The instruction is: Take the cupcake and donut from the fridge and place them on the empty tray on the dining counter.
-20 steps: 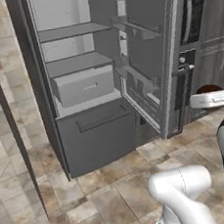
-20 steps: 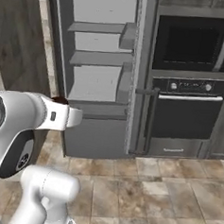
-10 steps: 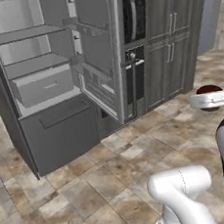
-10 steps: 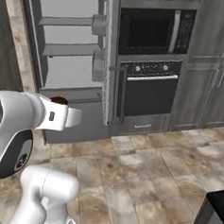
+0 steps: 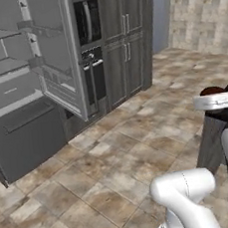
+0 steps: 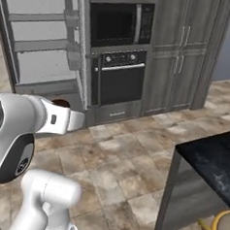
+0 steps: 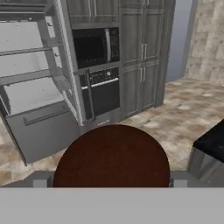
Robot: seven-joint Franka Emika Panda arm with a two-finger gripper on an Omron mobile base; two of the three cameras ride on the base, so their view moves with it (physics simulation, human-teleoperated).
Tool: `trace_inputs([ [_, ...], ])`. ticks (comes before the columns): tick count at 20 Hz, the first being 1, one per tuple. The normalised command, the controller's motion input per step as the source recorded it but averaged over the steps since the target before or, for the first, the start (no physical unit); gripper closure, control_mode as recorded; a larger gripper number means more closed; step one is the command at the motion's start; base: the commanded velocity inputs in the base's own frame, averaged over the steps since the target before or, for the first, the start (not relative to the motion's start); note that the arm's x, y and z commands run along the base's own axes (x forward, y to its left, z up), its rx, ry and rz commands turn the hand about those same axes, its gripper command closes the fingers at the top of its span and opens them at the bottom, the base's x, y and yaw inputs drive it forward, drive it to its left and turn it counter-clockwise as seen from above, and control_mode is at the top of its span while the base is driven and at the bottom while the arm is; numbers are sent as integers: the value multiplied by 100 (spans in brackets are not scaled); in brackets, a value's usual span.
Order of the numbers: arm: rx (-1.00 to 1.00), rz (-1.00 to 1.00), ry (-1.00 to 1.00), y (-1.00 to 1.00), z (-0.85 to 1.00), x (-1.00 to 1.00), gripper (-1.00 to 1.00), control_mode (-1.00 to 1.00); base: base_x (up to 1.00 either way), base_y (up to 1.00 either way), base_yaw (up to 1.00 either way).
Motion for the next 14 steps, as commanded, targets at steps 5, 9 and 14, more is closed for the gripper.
trace_inputs([
  [5, 0, 0, 0, 0, 0, 0, 100, 100, -77, -6, -37],
  [9, 0, 0, 0, 0, 0, 0, 100, 100, -48, -40, -37],
  [14, 0, 0, 0, 0, 0, 0, 100, 100, -5, -70, -33],
])
